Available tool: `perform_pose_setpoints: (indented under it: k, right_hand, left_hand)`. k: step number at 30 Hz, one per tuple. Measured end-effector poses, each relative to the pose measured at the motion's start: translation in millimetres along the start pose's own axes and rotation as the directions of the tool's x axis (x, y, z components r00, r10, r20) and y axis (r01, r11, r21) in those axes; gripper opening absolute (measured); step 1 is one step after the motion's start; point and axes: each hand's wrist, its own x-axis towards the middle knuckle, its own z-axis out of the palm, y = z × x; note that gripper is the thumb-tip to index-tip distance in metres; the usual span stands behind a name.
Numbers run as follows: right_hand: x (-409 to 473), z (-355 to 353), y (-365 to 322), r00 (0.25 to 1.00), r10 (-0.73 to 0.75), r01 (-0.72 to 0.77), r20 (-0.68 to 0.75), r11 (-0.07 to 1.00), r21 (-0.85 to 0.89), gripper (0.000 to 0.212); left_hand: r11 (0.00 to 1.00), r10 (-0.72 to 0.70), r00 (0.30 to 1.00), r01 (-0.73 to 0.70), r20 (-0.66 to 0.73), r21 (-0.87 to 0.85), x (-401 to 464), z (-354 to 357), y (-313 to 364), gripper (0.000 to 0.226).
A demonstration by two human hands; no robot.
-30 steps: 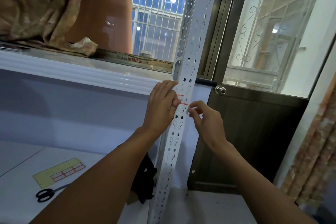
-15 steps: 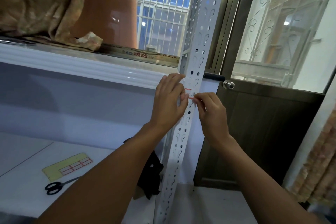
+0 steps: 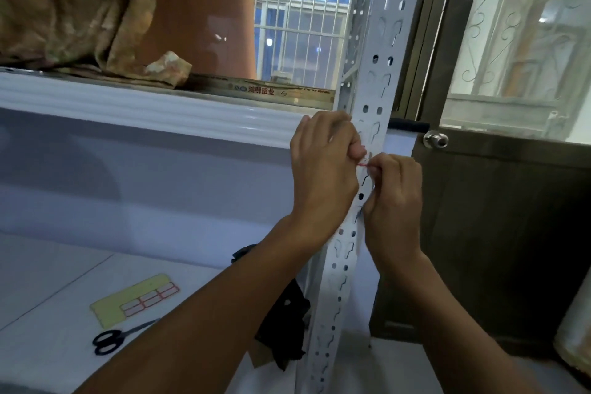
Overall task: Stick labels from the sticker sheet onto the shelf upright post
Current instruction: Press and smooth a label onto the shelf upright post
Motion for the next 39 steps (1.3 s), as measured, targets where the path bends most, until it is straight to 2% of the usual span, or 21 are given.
perform_pose_setpoints:
  k: [3,5,8,12,16,21,23,26,32,39]
  right_hand:
    - [1,0,-7,0.977,0.206,-0.212,0.055,0.962,0.171,0.015]
    - [3,-6,-9,0.955,0.276,-0.295,0.109,0.925,0.238,0.017]
    - [4,-18,-5,0.979,0.183,-0.2,0.094,0.956,0.215,0.002]
    - [9,-25,-1,0.997,0.028,-0.038,0.078,0.991,0.129,0.01]
    - [7,-27,-3,0.997,-0.019,0.013,0.074,0.997,0.07,0.022]
    - [1,-17,-5,1.0,0.021,-0.021,-0.006,0.999,0.025,0.014]
    - [0,-13,-9,0.998,0.044,-0.042,-0.042,0.998,0.044,0.011]
    - [-1,-7,-13,0.994,0.087,-0.08,-0.069,0.992,0.096,0.018]
    - [-6,8,-10,0.978,0.181,-0.157,-0.107,0.967,0.198,0.01]
    - [-7,3,-19,0.963,0.27,-0.263,-0.022,0.95,0.167,0.01]
  left_hand:
    - [0.999,0.05,0.998,-0.05,0.04,-0.008,0,-5,-6,0.014]
    - [0.998,0.064,0.996,-0.063,0.055,-0.032,0,-8,-9,0.015]
    - [0.998,0.056,0.997,-0.053,0.062,-0.044,0,-9,-9,0.015]
    - [0.997,0.058,0.996,-0.054,0.07,-0.051,-2,-10,-7,0.013]
    - [0.997,0.058,0.992,-0.051,0.116,-0.061,-3,-12,-7,0.026]
    - [0.998,0.029,0.995,-0.025,0.092,-0.049,-5,-8,-3,0.021]
    - [0.999,0.013,0.997,-0.009,0.071,-0.052,-6,-5,-1,0.02]
    - [0.999,-0.004,1.0,0.006,0.031,-0.042,-6,0,2,0.023]
    - [0.999,-0.031,0.999,0.031,-0.028,0.014,-5,9,15,0.022]
    - [1.0,-0.013,1.0,0.013,0.024,0.0,-6,2,18,0.003]
